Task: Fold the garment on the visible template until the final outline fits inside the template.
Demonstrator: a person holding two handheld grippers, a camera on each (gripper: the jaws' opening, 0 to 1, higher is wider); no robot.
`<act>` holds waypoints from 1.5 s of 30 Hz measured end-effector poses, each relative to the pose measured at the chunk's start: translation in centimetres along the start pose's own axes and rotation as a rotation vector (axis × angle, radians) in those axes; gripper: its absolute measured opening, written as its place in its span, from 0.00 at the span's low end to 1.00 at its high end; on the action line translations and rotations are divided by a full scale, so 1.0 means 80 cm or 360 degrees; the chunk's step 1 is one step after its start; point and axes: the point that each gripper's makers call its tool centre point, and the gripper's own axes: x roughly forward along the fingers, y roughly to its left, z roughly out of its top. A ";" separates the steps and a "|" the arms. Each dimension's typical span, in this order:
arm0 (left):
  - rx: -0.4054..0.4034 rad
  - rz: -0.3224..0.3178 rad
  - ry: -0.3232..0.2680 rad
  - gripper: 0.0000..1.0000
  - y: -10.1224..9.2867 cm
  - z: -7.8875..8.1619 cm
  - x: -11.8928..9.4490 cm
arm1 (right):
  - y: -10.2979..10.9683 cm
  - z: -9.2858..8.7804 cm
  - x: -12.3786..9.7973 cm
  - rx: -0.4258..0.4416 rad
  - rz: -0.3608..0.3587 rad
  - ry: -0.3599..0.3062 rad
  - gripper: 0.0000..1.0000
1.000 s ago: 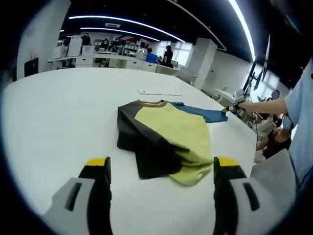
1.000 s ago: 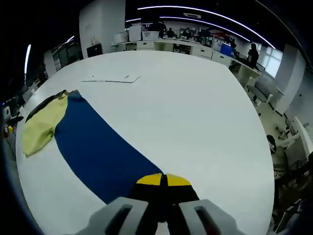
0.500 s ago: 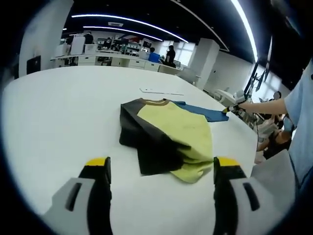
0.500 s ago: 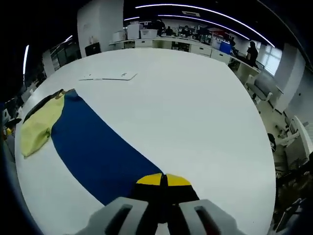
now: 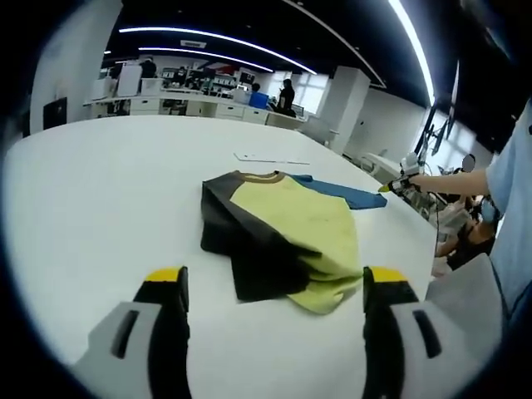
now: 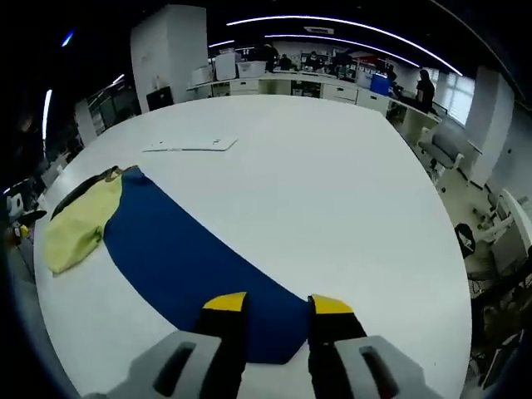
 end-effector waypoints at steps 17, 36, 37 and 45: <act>-0.0010 -0.0009 -0.0001 0.84 -0.002 -0.002 0.000 | 0.002 -0.045 -0.010 0.0281 0.0122 0.0000 0.40; -0.0032 -0.0009 -0.0007 0.83 -0.003 -0.007 -0.002 | -0.001 -0.038 -0.008 0.0348 0.0162 -0.0050 0.21; -0.0033 -0.0011 -0.0008 0.83 -0.003 -0.008 -0.001 | -0.001 -0.037 -0.009 0.0340 0.0162 -0.0055 0.19; -0.0042 -0.0012 -0.0012 0.83 -0.002 -0.008 -0.003 | -0.001 -0.032 -0.010 0.0298 0.0149 -0.0057 0.00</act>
